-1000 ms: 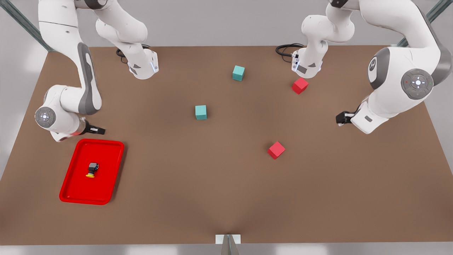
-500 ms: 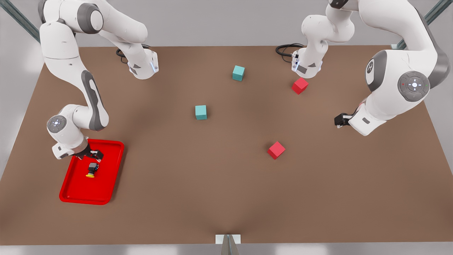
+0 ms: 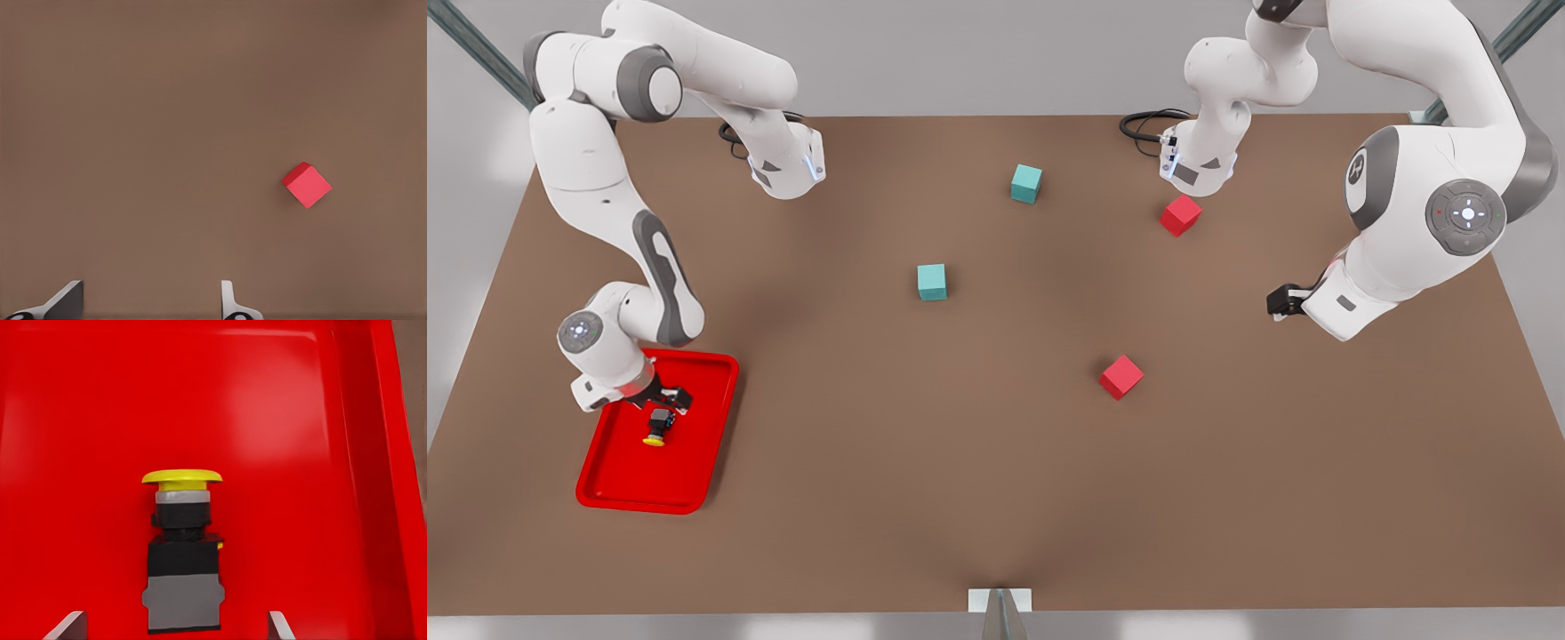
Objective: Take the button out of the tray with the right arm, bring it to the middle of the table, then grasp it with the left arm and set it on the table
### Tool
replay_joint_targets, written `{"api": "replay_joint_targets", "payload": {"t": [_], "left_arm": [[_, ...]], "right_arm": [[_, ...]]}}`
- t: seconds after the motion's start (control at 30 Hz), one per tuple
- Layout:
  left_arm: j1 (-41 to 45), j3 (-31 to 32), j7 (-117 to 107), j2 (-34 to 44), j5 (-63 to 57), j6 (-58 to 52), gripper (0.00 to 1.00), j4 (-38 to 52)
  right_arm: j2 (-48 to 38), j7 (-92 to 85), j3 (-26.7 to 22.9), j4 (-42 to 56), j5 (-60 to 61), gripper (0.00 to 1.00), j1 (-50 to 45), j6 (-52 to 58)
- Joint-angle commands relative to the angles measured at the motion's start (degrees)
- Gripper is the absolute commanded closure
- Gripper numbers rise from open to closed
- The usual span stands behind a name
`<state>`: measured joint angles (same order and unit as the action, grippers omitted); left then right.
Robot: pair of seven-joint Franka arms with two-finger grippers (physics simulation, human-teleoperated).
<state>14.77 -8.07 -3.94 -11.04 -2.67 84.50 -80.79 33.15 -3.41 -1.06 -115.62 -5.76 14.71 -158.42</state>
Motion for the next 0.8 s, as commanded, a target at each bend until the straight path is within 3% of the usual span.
{"api": "replay_joint_targets", "payload": {"t": [0.0, 0.5, 0.53, 0.57, 0.63, 0.7, 0.73, 0.77], "left_arm": [[0.0, 0.0, 0.1, 0.1, 0.0, -0.2, 0.0, 0.0], [-0.5, -0.2, 0.1, -0.8, 0.2, -0.9, 0.0, -0.2], [-0.6, -0.2, 0.1, -0.8, 0.2, -0.8, 0.0, -0.2], [-0.6, -0.4, 0.1, -0.8, 0.2, -0.9, 0.0, -0.2], [-0.5, -0.5, 0.0, -0.8, 0.2, -1.0, 0.0, -0.2], [-0.5, -0.5, 0.1, -0.8, 0.2, -1.0, 0.0, -0.2], [-0.6, -0.6, 0.1, -0.8, 0.2, -1.0, 0.0, -0.2], [-0.5, -0.6, 0.1, -0.8, 0.2, -1.0, 0.0, -0.2]], "right_arm": [[0.5, -2.9, 0.0, 0.8, 0.1, 0.0, 0.3, -0.3], [3.6, -2.2, 0.1, 2.4, 0.2, 0.0, 0.8, -0.3], [3.5, -2.7, 0.1, 2.4, 0.2, 0.36, 0.8, -0.2], [3.5, -2.7, 0.1, 2.4, 0.1, 0.53, 0.8, -0.1], [3.5, -2.7, 0.2, 2.4, 0.1, 0.6, 0.8, -0.2], [3.4, -2.7, 0.2, 2.5, 0.1, 0.6, 0.8, -0.1], [3.2, -2.4, 0.4, 2.6, 0.1, 0.51, 0.8, -0.2], [3.2, -2.2, 0.6, 3.3, 0.2, 0.31, 0.8, -0.2]]}}
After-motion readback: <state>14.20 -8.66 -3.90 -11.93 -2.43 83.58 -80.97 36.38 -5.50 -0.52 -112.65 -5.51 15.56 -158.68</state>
